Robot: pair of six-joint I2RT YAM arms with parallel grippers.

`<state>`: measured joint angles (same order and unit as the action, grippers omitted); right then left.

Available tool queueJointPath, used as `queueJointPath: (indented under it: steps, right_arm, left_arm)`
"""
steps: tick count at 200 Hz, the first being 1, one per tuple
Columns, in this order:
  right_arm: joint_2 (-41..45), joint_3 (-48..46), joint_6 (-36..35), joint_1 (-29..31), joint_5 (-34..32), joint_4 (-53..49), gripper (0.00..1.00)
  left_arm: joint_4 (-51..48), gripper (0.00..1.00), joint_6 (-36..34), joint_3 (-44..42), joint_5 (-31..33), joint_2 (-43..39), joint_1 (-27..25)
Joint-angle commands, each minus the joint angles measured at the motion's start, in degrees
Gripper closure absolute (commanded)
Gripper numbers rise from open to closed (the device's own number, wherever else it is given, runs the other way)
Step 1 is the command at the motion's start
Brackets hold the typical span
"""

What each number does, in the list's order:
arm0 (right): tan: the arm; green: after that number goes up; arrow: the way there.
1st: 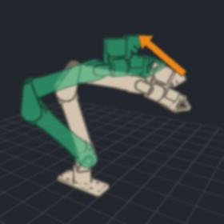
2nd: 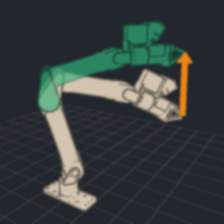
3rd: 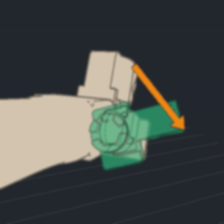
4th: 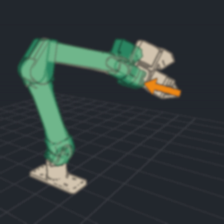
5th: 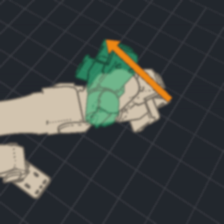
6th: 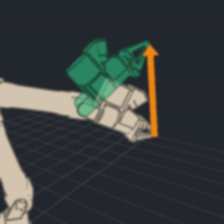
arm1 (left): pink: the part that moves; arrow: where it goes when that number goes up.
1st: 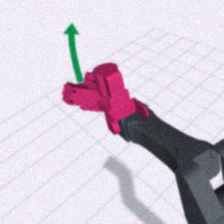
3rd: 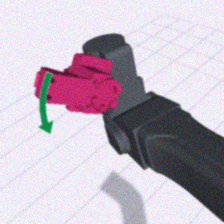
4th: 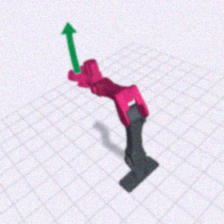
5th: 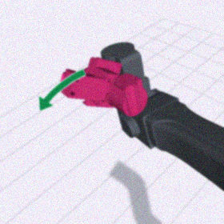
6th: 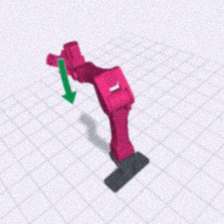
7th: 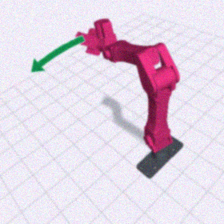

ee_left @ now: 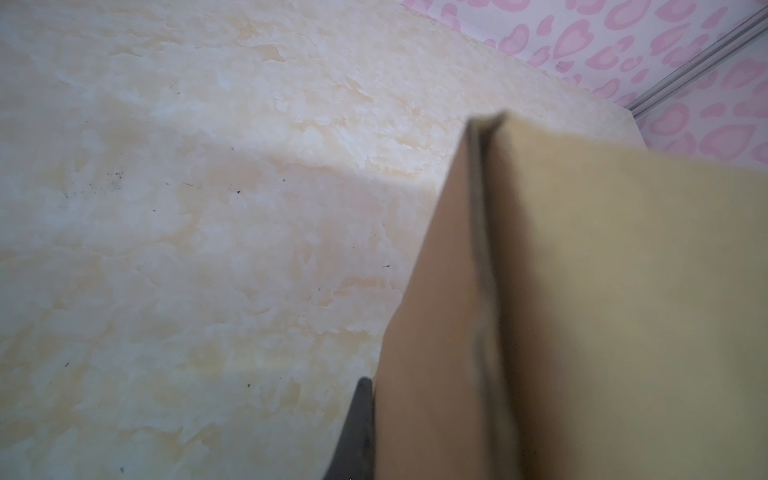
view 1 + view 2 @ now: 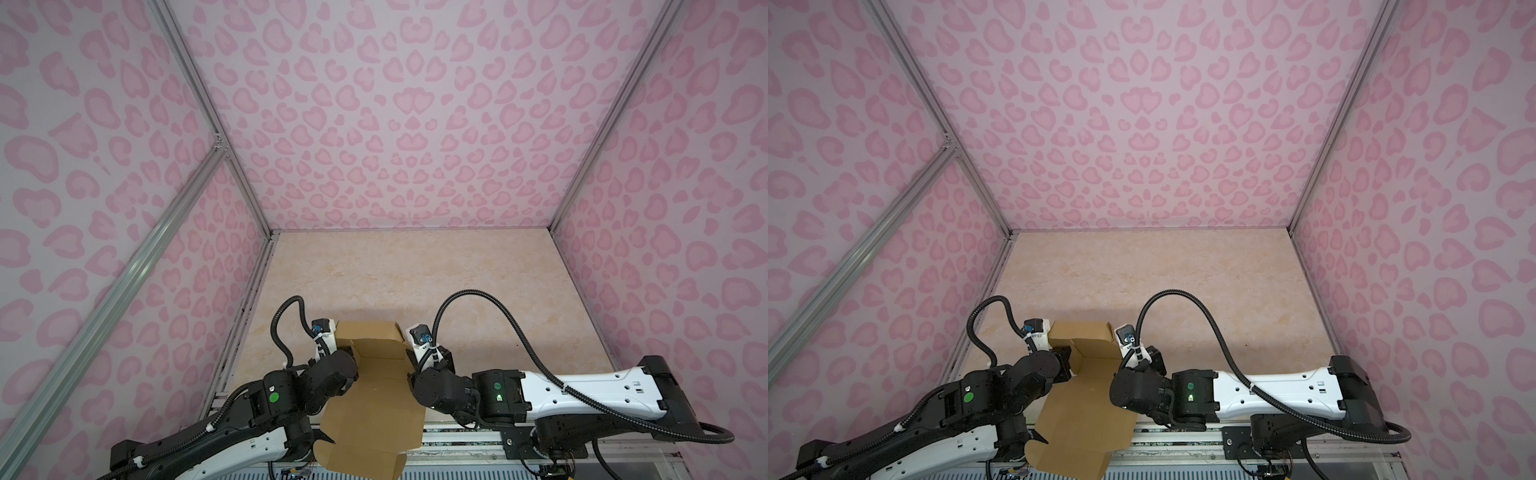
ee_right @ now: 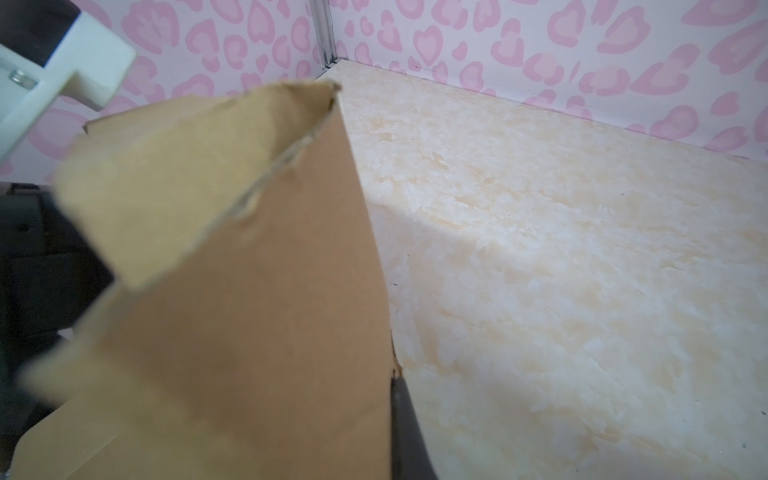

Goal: Fold the paper box

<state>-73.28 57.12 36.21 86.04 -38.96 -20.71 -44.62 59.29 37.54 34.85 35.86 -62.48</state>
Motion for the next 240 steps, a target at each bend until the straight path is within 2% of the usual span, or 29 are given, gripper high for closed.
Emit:
queueJointPath:
  steps: [1,73,153,197,212,225,240]
  right_arm:
    - [-0.17,0.47,0.47,0.31,-1.24,1.83,1.0]
    - [-1.59,1.42,0.23,0.32,0.02,2.65,1.0]
    - [1.3,-1.99,-0.26,0.27,4.87,8.85,0.68]
    - [6.04,-4.35,-0.5,-1.17,3.6,6.87,0.64]
    - [8.42,-7.02,-1.69,-3.86,6.54,8.78,0.61]
    - [10.51,-9.51,-2.24,-7.23,11.9,11.52,0.59]
    - [12.52,-11.68,-4.75,-8.49,15.46,16.0,0.56]
  left_arm:
    - [-4.8,0.97,1.95,0.15,4.95,0.27,0.46]
    - [-3.54,0.97,3.24,2.93,4.18,2.77,0.25]
    - [-5.21,0.96,5.09,1.3,4.61,2.94,0.25]
    - [-5.92,0.96,4.73,1.3,4.92,2.74,0.33]
    - [-5.91,0.96,4.31,1.38,4.7,2.68,0.27]
    - [-5.92,0.96,3.98,1.56,4.37,3.14,0.29]
    - [-5.68,0.96,3.7,1.51,3.81,3.9,0.3]
